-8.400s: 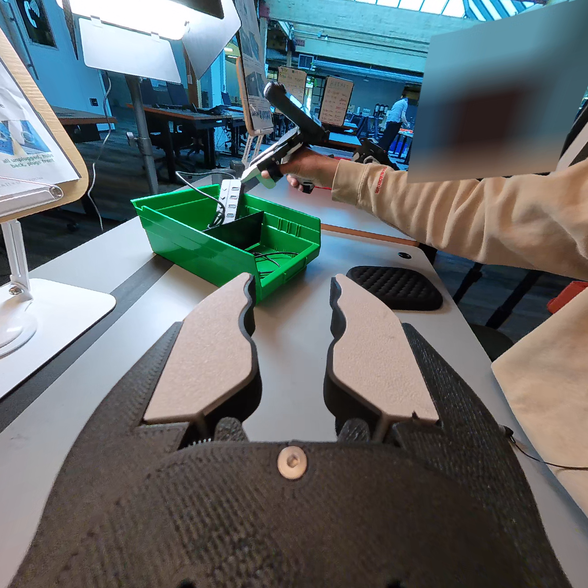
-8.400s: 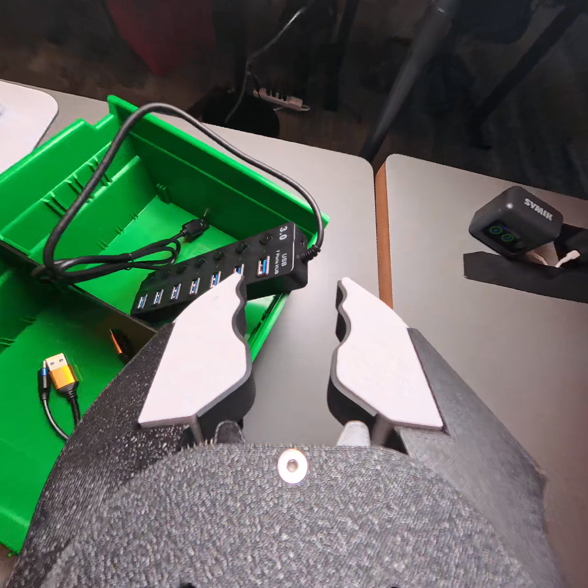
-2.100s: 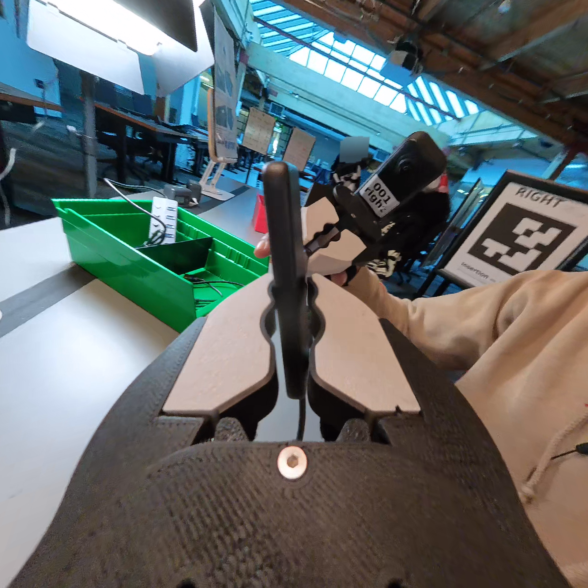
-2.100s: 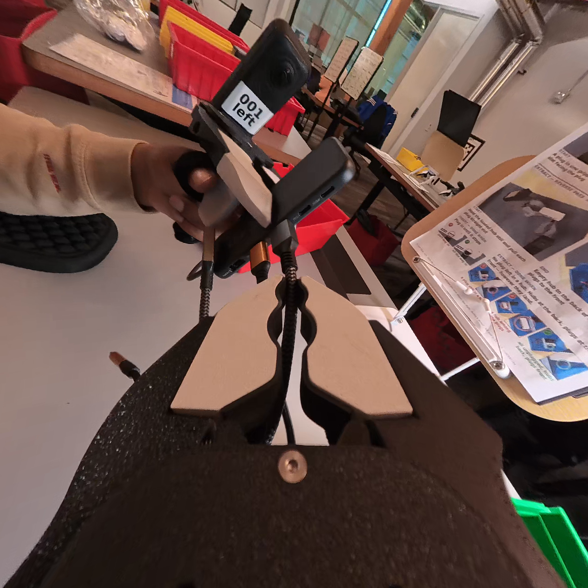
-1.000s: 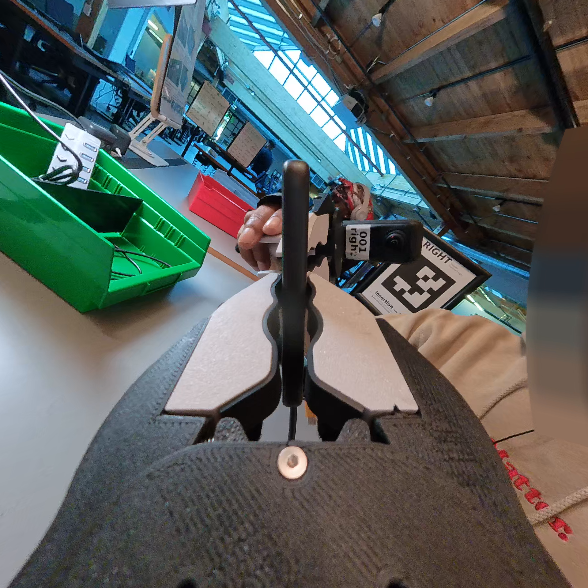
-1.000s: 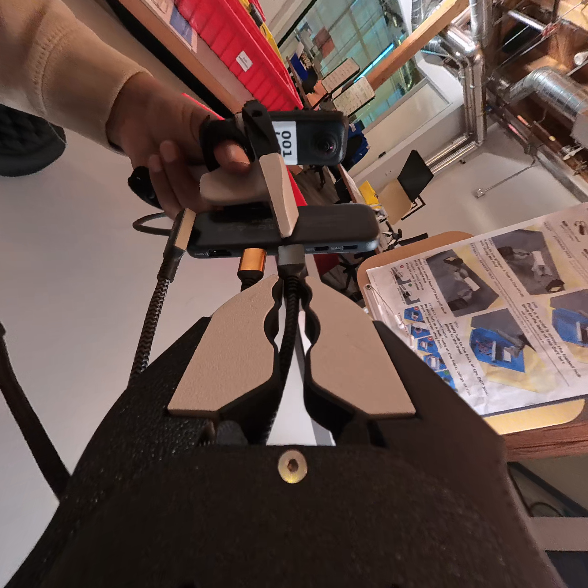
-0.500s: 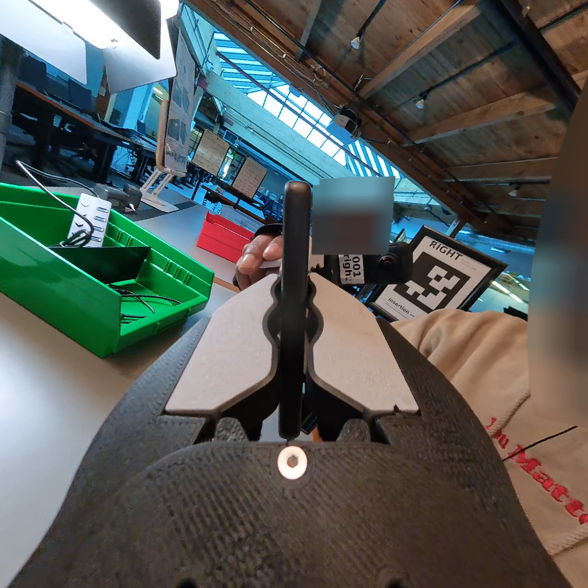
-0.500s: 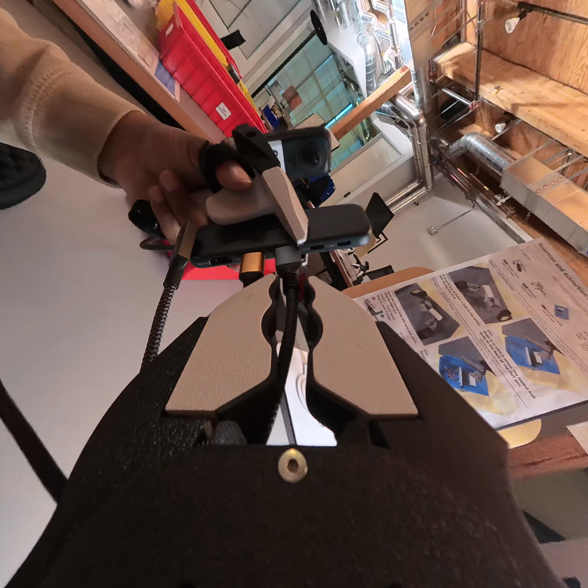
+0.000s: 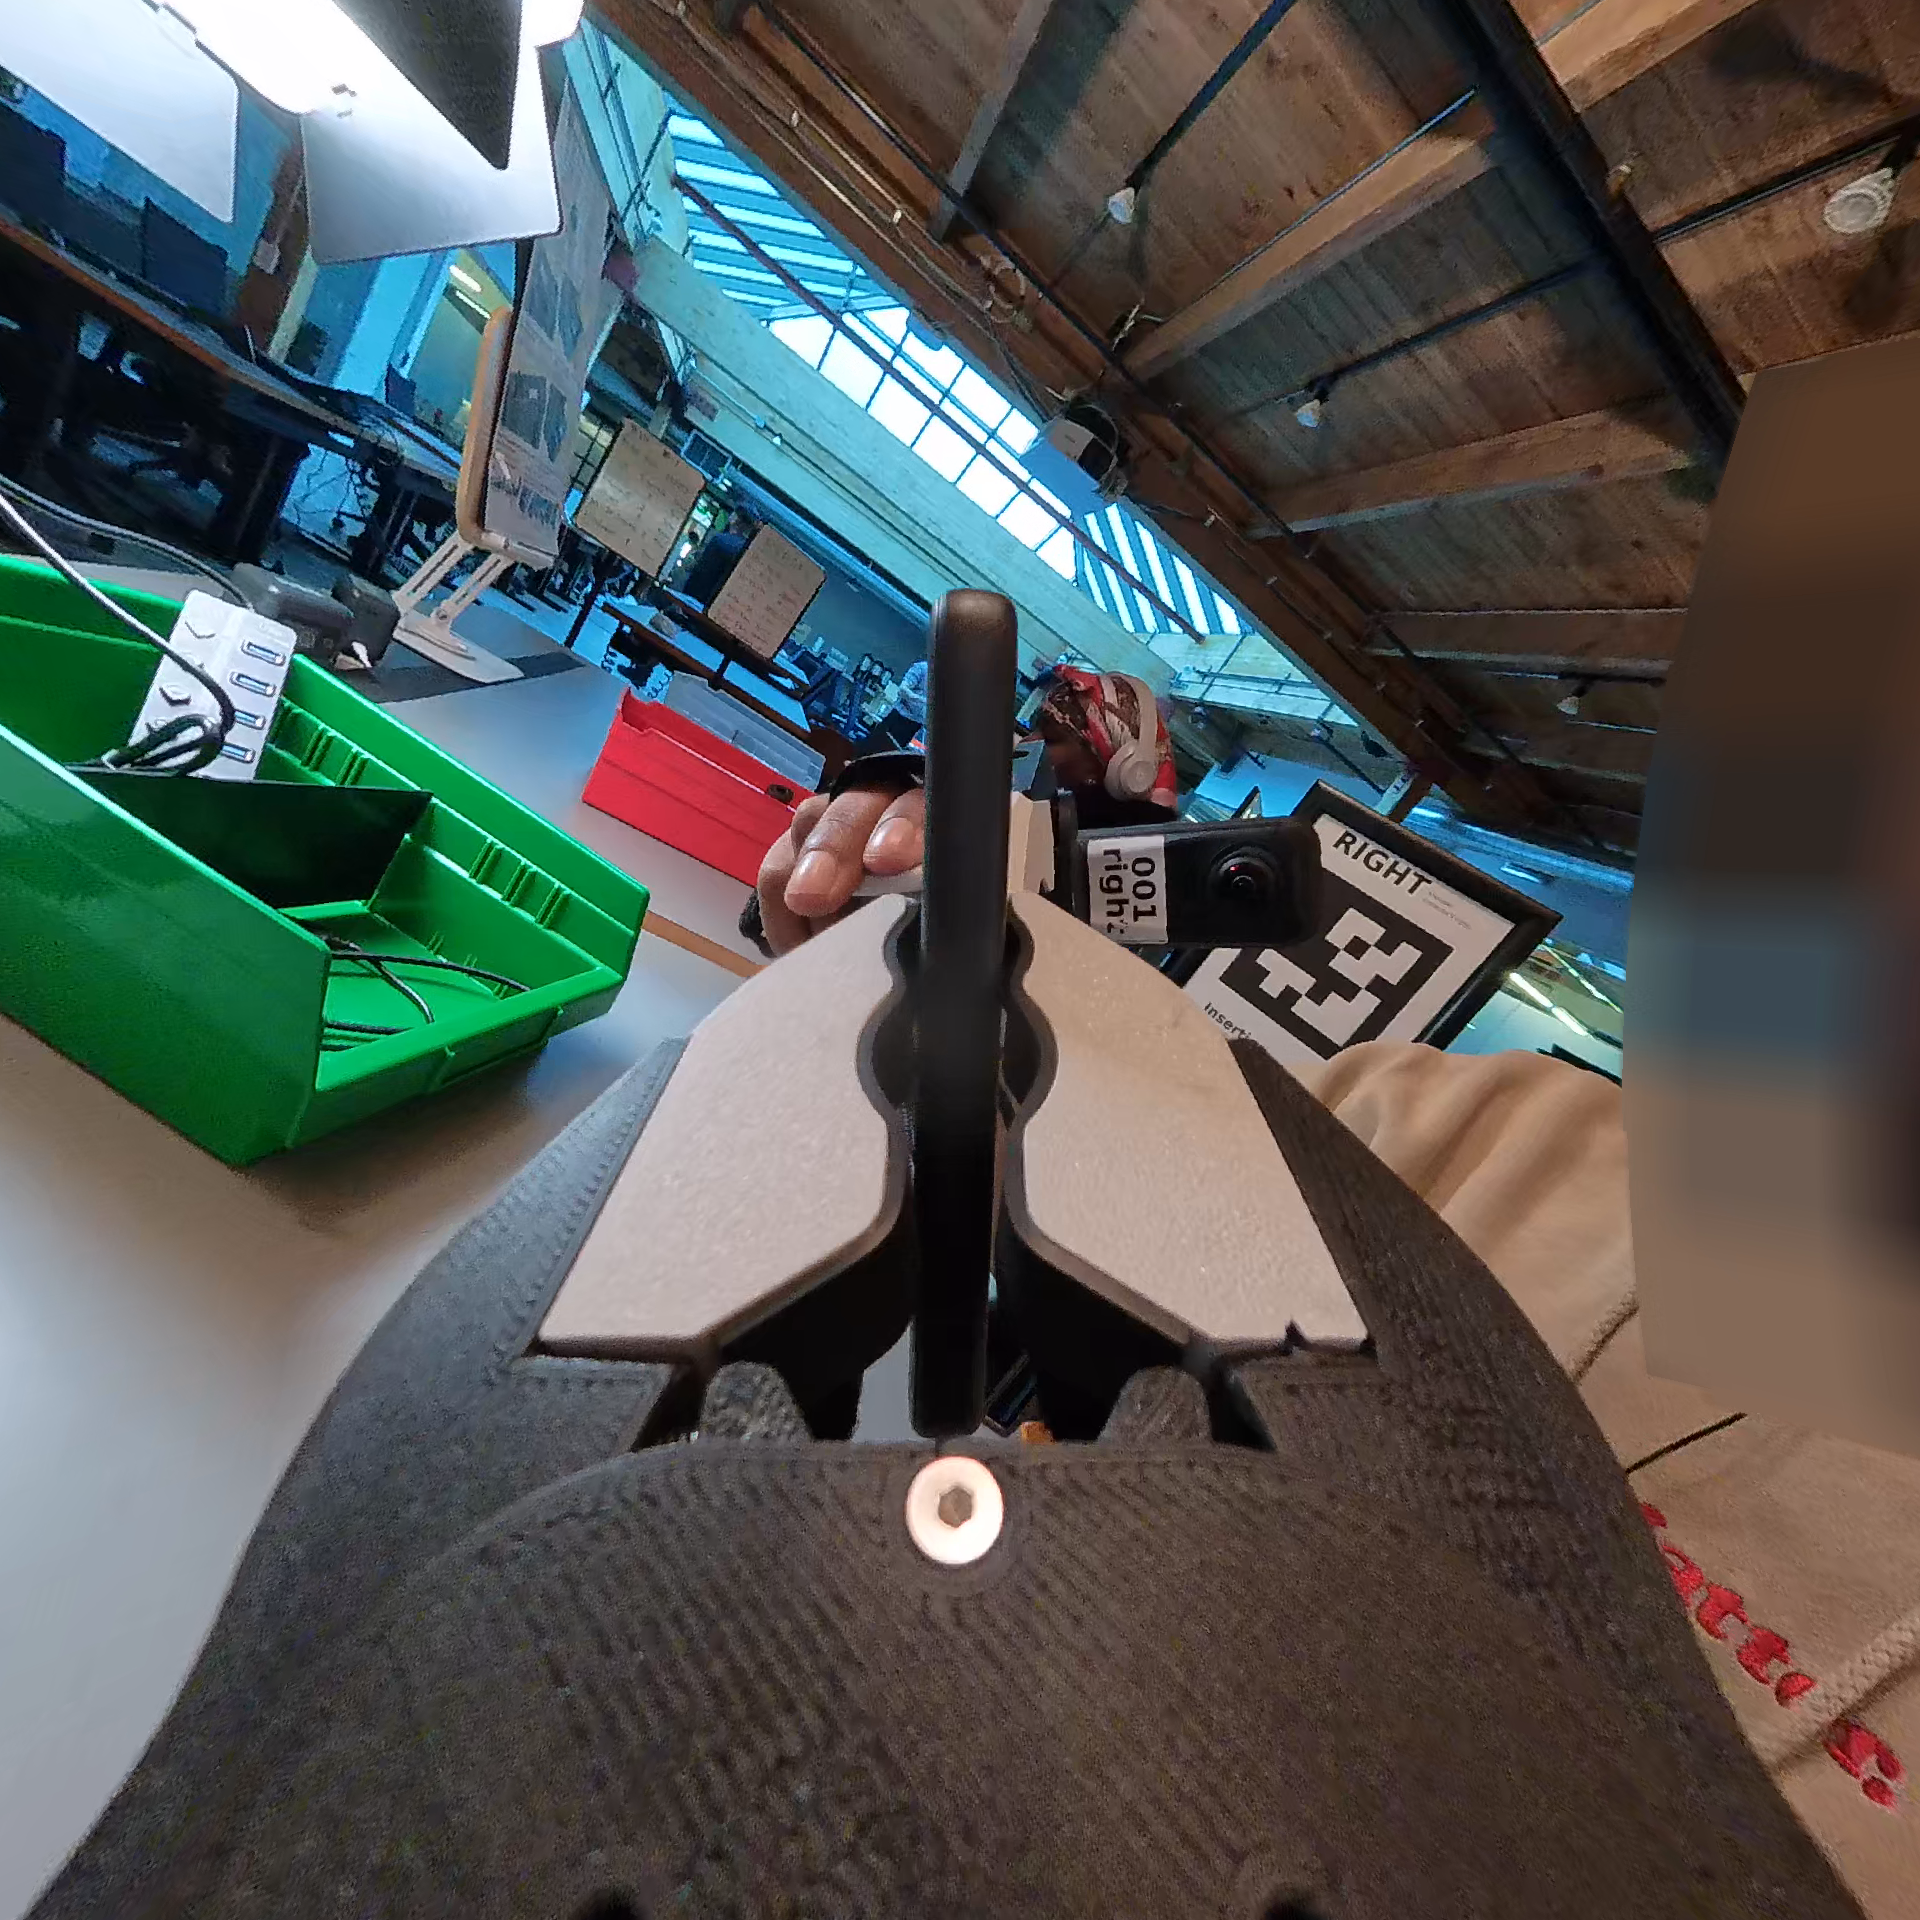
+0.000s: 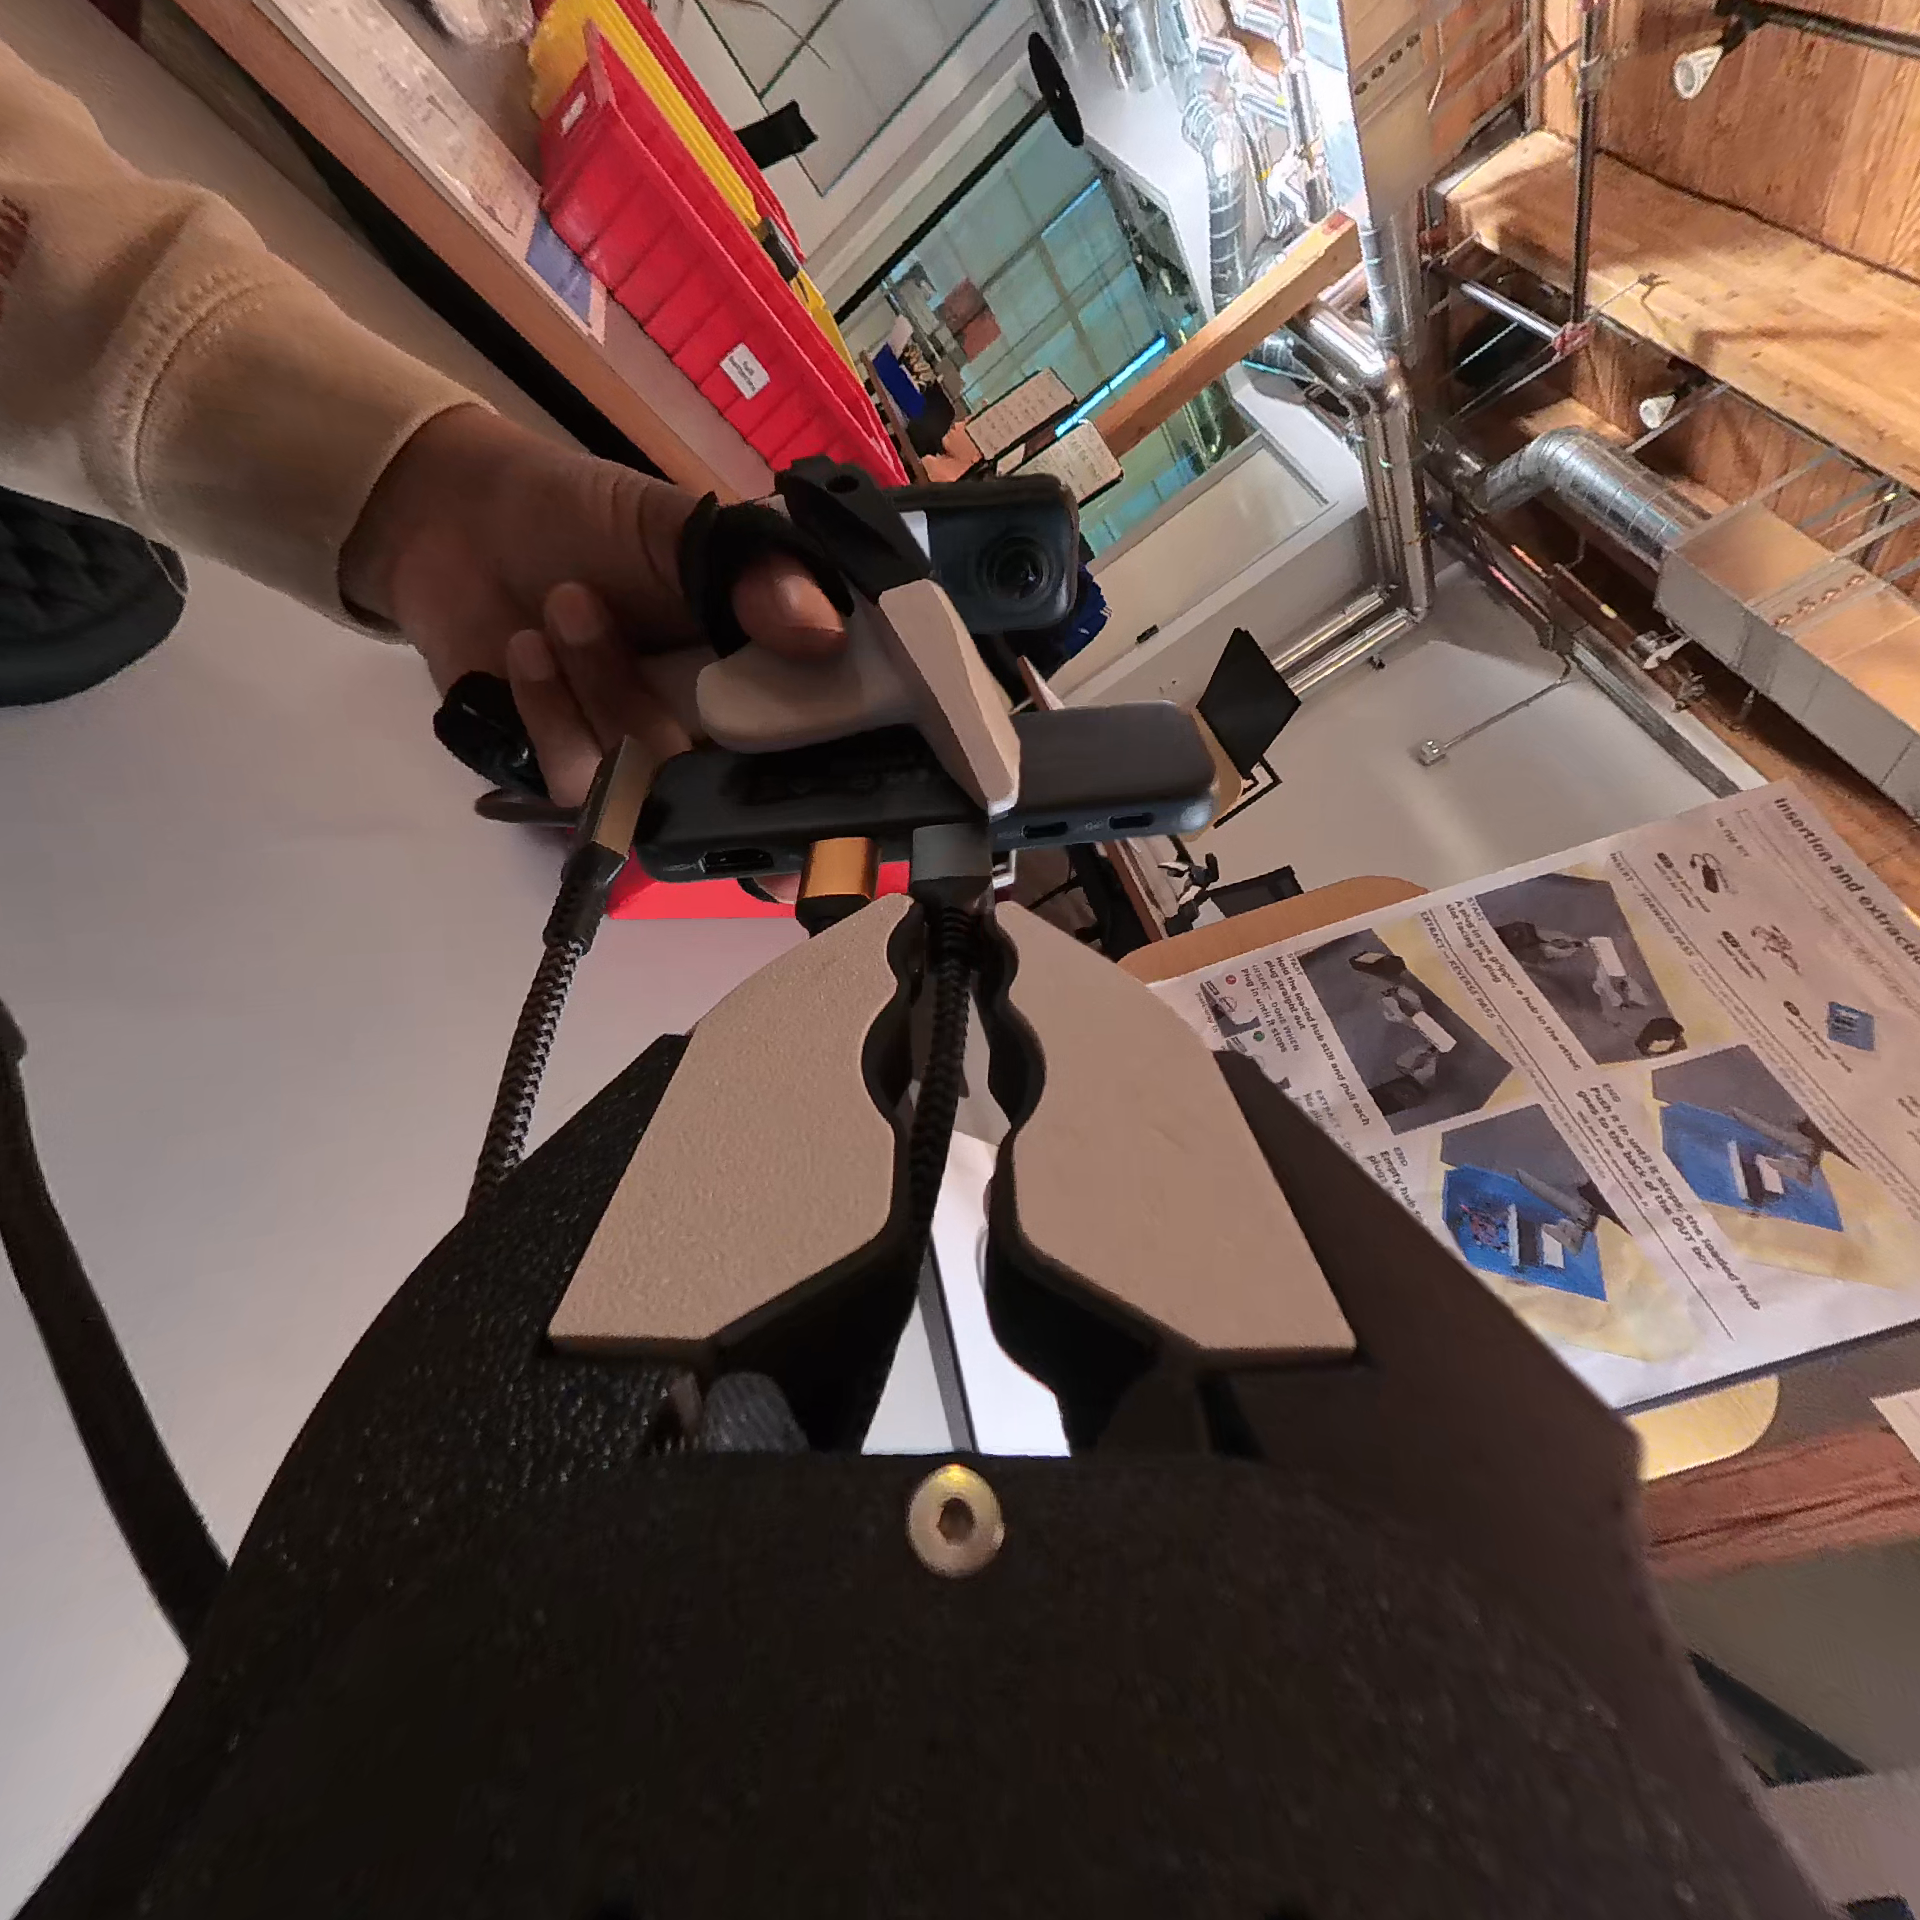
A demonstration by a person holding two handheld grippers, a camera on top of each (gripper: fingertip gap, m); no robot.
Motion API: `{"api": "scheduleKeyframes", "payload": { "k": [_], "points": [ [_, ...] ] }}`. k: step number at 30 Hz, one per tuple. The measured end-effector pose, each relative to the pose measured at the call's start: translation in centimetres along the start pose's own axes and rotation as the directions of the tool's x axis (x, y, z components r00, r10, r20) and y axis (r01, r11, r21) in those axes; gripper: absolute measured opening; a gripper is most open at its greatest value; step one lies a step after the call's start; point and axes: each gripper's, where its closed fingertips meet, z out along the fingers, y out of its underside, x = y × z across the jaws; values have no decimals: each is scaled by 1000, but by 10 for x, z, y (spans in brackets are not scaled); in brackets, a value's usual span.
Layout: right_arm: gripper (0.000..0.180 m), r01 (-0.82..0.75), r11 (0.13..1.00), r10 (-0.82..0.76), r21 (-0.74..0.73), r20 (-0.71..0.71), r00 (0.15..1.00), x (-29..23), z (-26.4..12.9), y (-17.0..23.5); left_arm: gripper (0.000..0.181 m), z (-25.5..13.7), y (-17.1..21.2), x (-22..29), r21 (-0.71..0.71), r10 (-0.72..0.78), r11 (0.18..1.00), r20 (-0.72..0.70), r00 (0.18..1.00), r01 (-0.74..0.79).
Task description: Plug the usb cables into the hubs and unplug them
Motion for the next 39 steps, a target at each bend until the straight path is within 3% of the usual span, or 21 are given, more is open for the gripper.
{"api": "scheduleKeyframes", "payload": {
  "k": [1,5,8,10,13,23,27,32,39],
  "points": [
    [9,9,1000,-9,1,-8,1000,1,0,0,12,0,-1,1,7,17,1000,7,1000,-17],
    [9,26,1000,-26,15,-21,999,4,-4,-4,12,2,-4,6,25,71,997,16,997,-71],
    [9,-11,999,13,31,-85,996,34,-30,1,12,-39,-52,6,230,61,971,35,997,-68],
    [10,-20,999,23,29,-103,994,50,-47,0,12,-63,-66,11,156,223,957,148,964,-245],
    [10,-55,996,62,66,-100,993,56,-51,-2,13,-64,-74,30,109,315,935,179,932,-337],
    [9,-176,984,175,-3,-104,979,71,-64,31,13,-75,-84,33,130,296,936,217,930,-328],
    [10,-232,959,193,-164,-227,955,95,-83,77,12,-80,-89,34,128,320,925,251,914,-358],
    [10,-308,863,119,-401,-430,895,119,-117,163,13,-79,-88,35,125,327,922,254,910,-366],
    [10,-435,636,239,-638,-373,897,75,-132,263,13,-76,-86,32,122,316,927,249,915,-353]
  ]
}}
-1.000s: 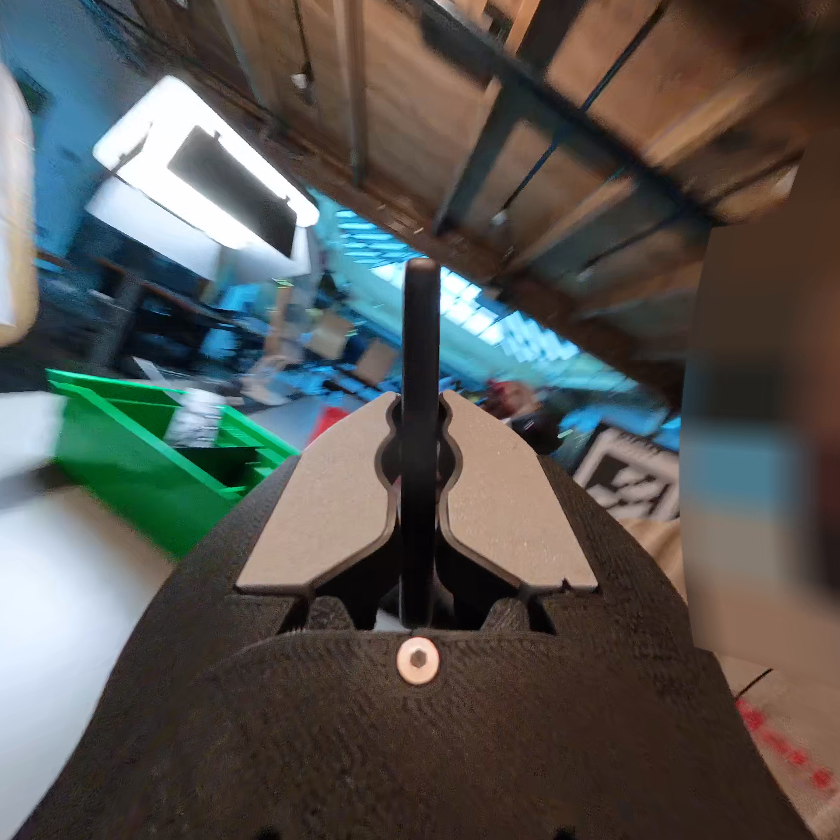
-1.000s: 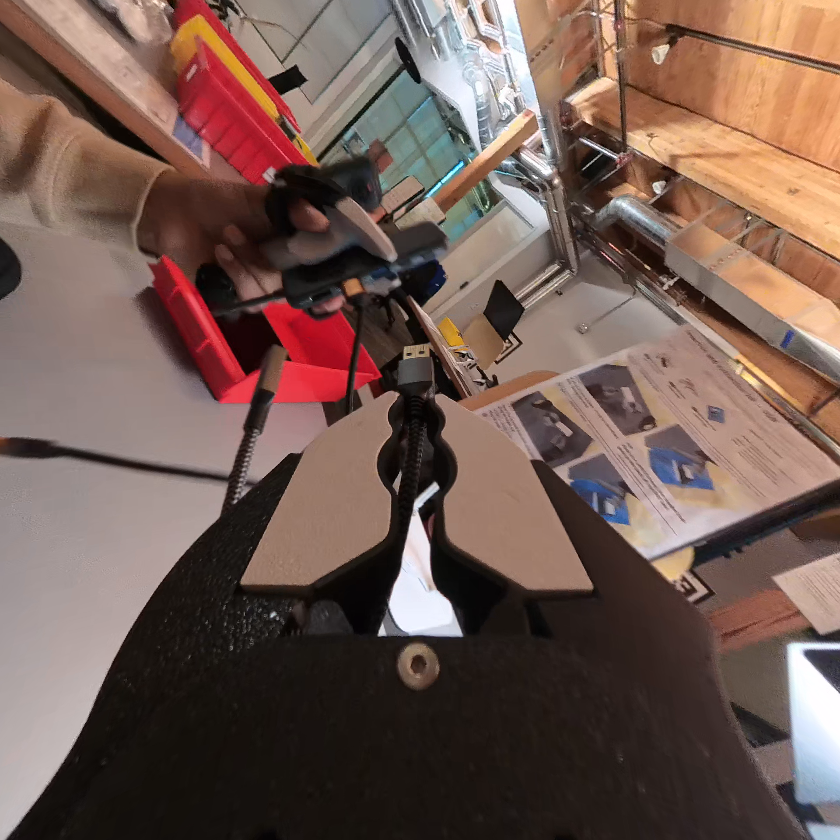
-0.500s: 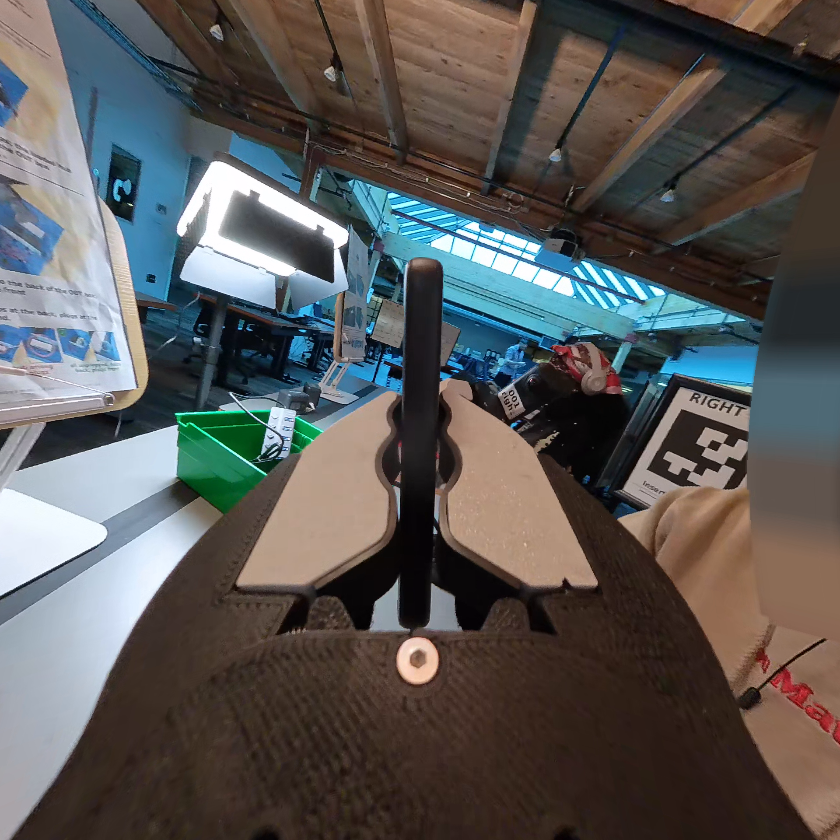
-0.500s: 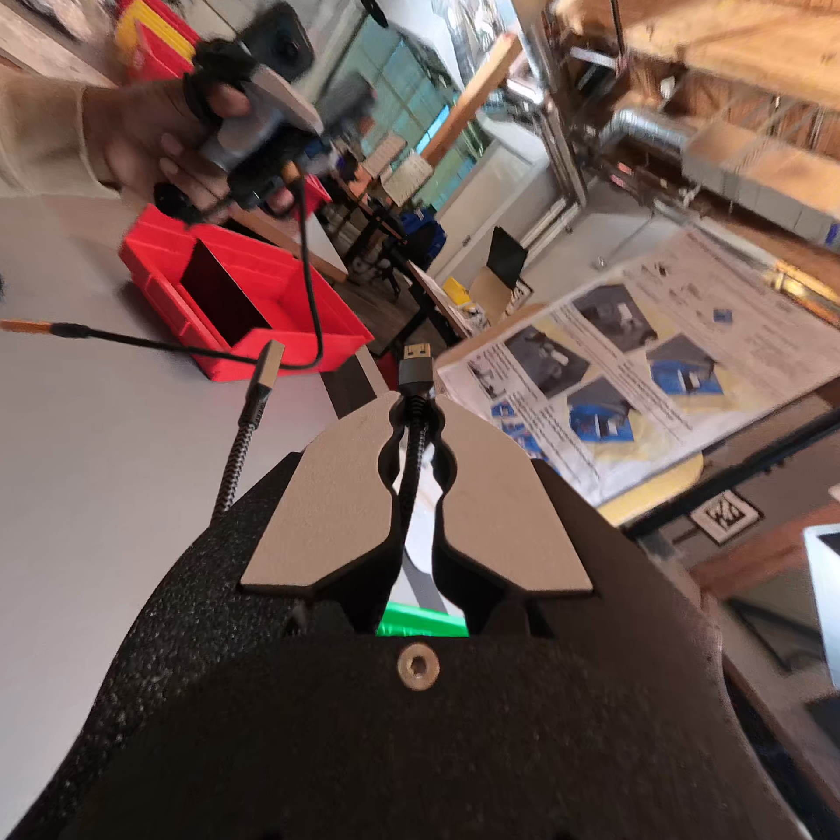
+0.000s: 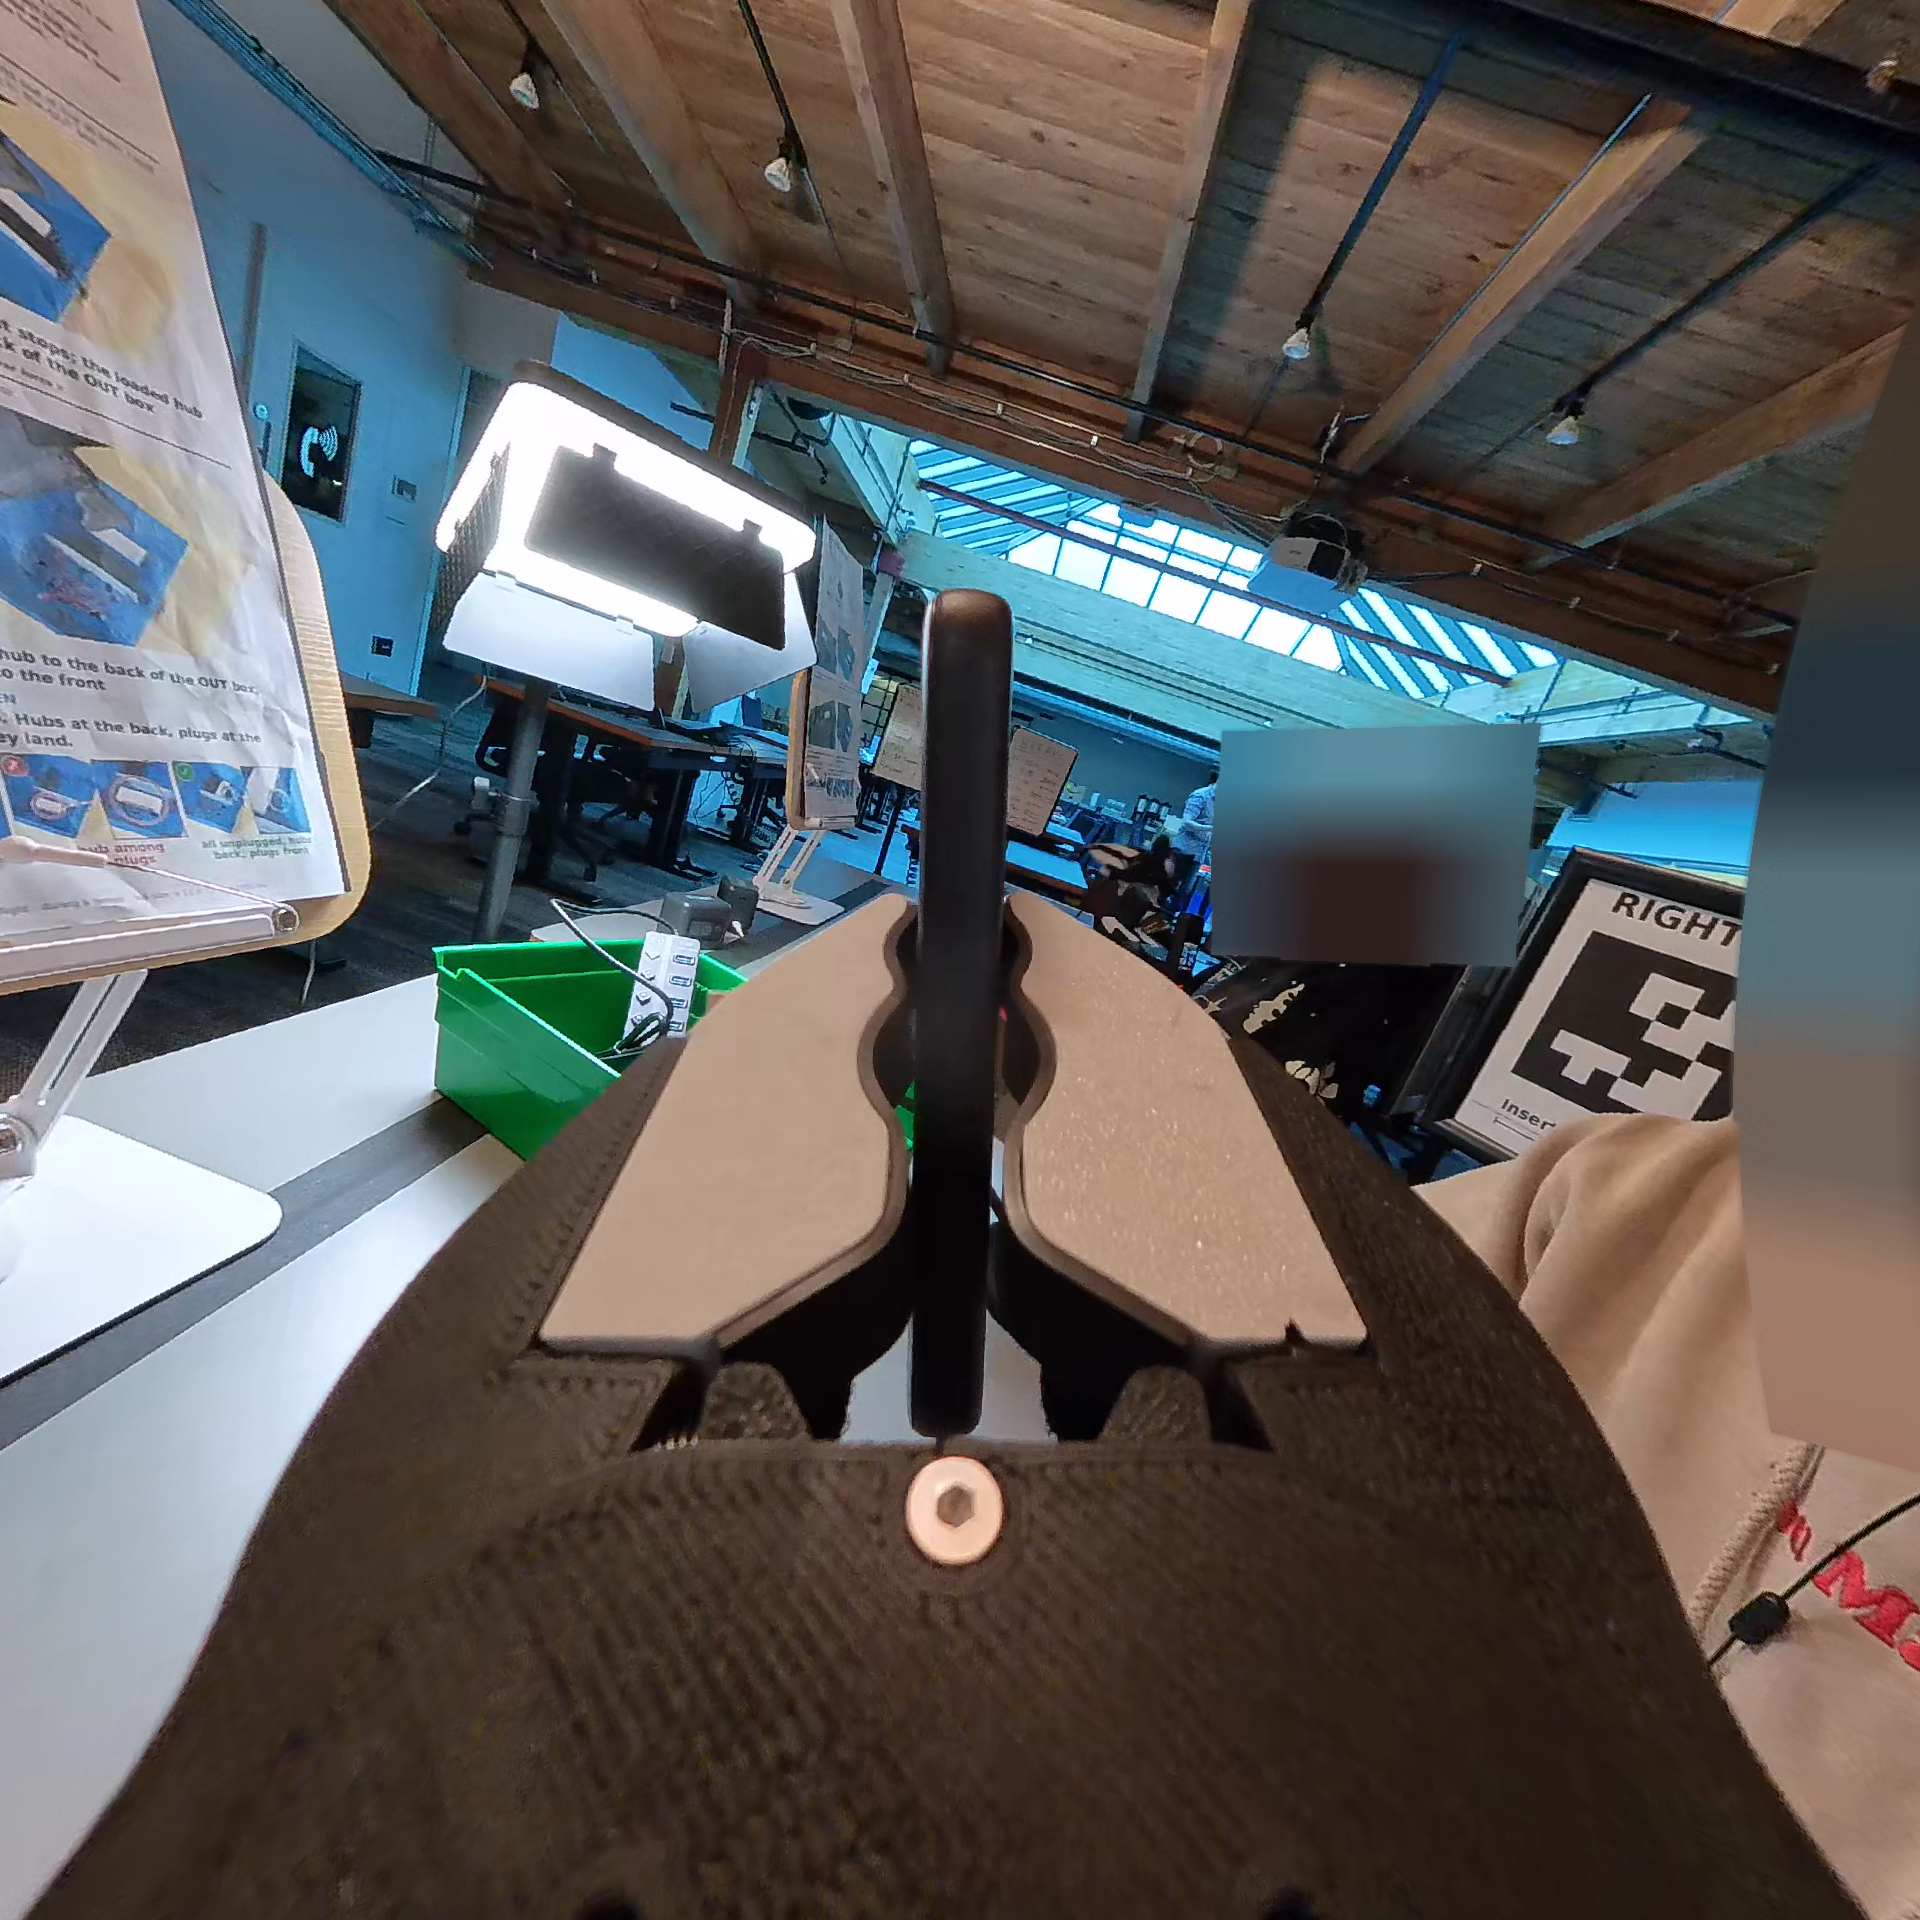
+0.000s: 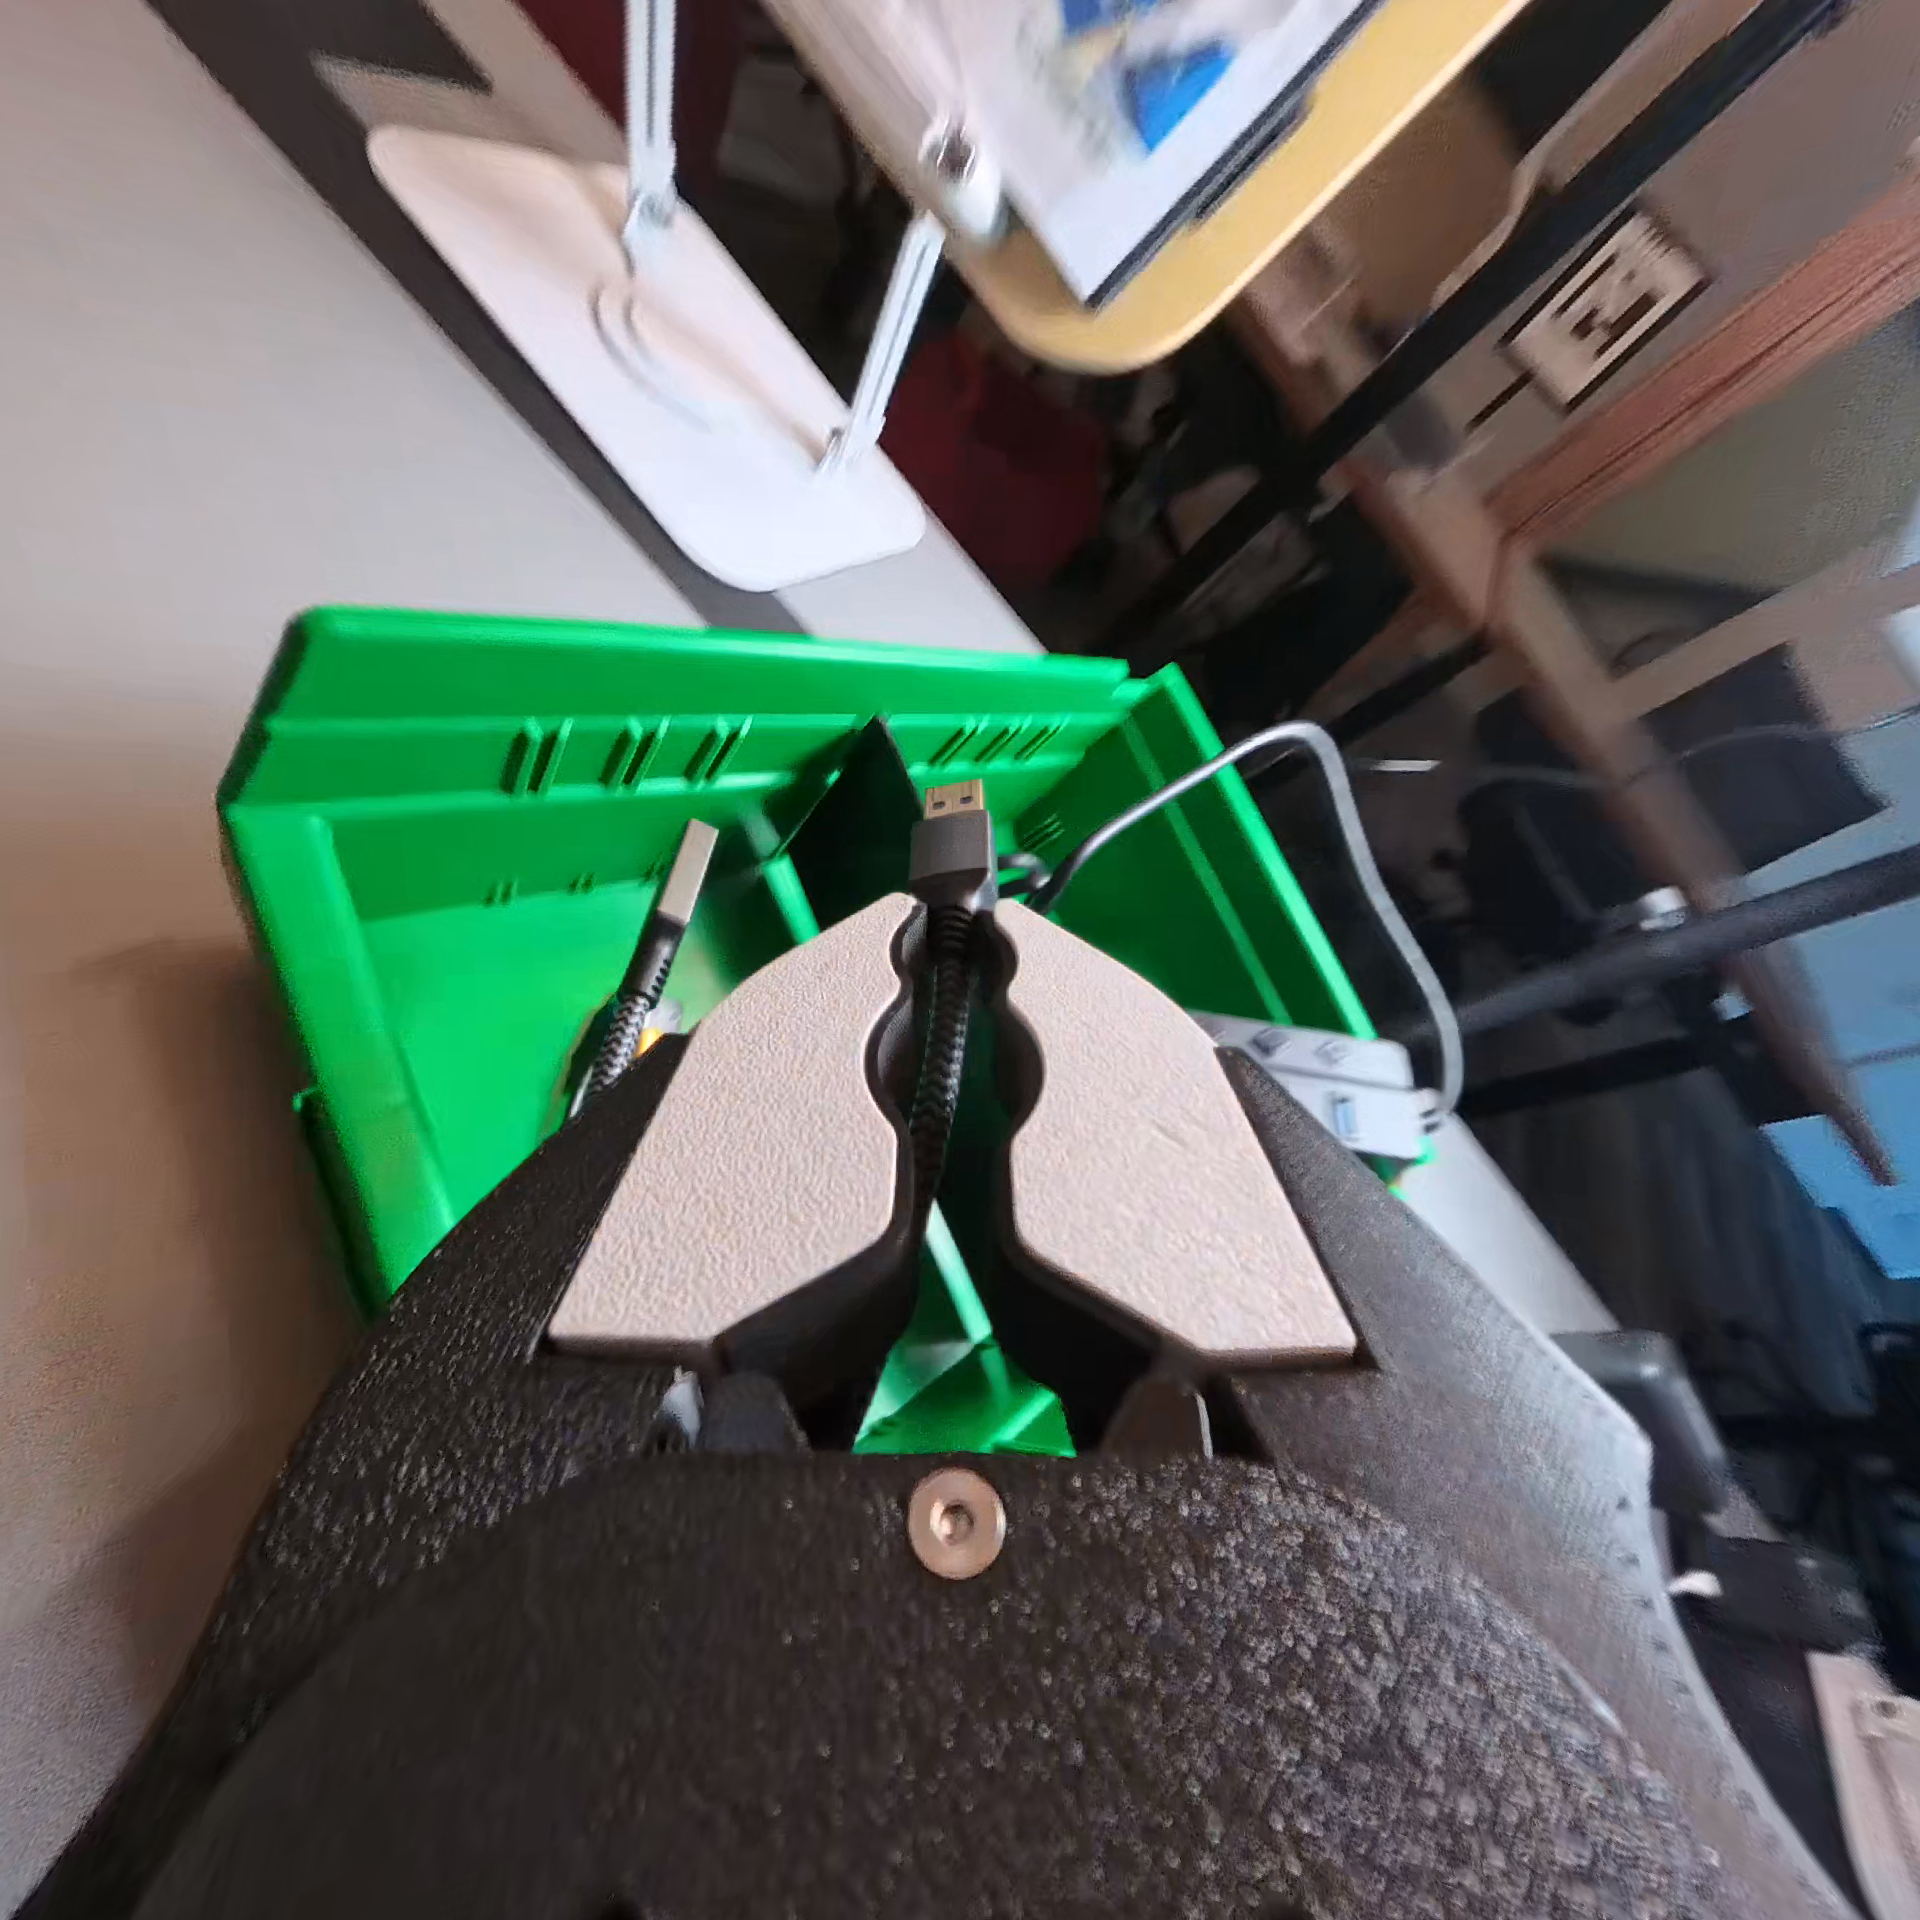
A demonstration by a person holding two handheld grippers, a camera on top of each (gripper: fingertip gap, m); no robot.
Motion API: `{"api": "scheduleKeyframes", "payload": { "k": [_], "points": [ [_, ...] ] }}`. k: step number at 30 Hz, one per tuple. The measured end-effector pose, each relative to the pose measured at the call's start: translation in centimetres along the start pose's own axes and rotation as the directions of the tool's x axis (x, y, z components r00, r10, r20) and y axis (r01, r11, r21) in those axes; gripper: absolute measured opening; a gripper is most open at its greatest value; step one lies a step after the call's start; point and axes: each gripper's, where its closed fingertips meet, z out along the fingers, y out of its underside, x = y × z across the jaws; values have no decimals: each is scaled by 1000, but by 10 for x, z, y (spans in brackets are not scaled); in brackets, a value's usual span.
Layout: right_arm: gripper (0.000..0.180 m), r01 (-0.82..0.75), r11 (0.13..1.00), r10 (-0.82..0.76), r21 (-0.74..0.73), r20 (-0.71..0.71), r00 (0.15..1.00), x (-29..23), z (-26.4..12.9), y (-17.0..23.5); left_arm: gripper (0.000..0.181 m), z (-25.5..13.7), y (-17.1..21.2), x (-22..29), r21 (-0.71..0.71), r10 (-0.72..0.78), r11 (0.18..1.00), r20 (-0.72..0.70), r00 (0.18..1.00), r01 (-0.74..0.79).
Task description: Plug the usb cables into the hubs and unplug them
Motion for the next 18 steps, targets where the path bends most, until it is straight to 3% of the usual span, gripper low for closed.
{"api": "scheduleKeyframes", "payload": {
  "k": [5,10,14,18],
  "points": [
    [10,-6,992,7,-125,3,1000,-1,8,20,13,3,4,1,-9,-8,1000,-8,1000,8],
    [28,-92,992,88,-90,-51,995,11,4,14,13,6,9,1,-23,-16,1000,-14,1000,15],
    [31,-134,990,137,45,-75,988,17,-6,-15,13,9,14,1,-34,-23,999,-17,1000,22],
    [31,-156,947,155,280,24,988,-1,-29,-78,13,13,21,-1,-47,-35,998,-16,999,35]
  ]
}}
